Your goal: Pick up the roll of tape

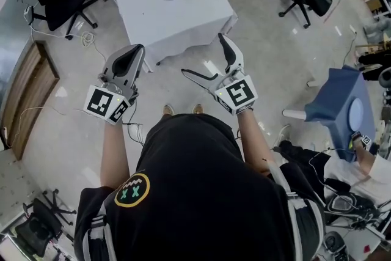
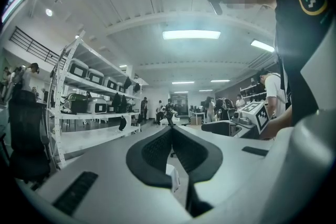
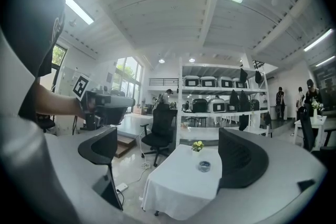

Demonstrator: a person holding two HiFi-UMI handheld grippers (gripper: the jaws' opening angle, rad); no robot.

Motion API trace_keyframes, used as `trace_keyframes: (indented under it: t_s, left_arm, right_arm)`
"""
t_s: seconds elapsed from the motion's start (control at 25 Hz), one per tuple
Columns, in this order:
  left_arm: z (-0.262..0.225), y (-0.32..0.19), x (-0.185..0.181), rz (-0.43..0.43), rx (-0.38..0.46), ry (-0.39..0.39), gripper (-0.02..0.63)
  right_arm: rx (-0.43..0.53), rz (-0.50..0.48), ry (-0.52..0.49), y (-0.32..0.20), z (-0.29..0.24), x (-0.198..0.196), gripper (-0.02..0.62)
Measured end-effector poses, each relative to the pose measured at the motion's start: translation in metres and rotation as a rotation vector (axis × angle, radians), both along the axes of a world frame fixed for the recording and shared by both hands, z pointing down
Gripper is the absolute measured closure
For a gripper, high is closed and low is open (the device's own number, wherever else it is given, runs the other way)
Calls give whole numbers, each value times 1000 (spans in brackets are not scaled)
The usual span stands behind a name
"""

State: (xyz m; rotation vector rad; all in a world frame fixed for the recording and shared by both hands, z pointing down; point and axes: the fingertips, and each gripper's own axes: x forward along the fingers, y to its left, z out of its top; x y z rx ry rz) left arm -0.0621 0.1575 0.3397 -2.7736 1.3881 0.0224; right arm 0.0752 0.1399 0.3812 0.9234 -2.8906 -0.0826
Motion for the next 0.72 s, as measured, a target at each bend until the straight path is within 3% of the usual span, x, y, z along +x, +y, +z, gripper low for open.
trace_keyframes:
  t_s: [0.36, 0.72]
  left_arm:
    - [-2, 22, 45, -27, 10, -15, 587]
    - [9, 18, 55, -21, 0, -25, 588]
  right_arm:
    - [13, -14, 6, 14, 0, 48, -5]
    - [13, 6, -6, 7, 9, 60, -4]
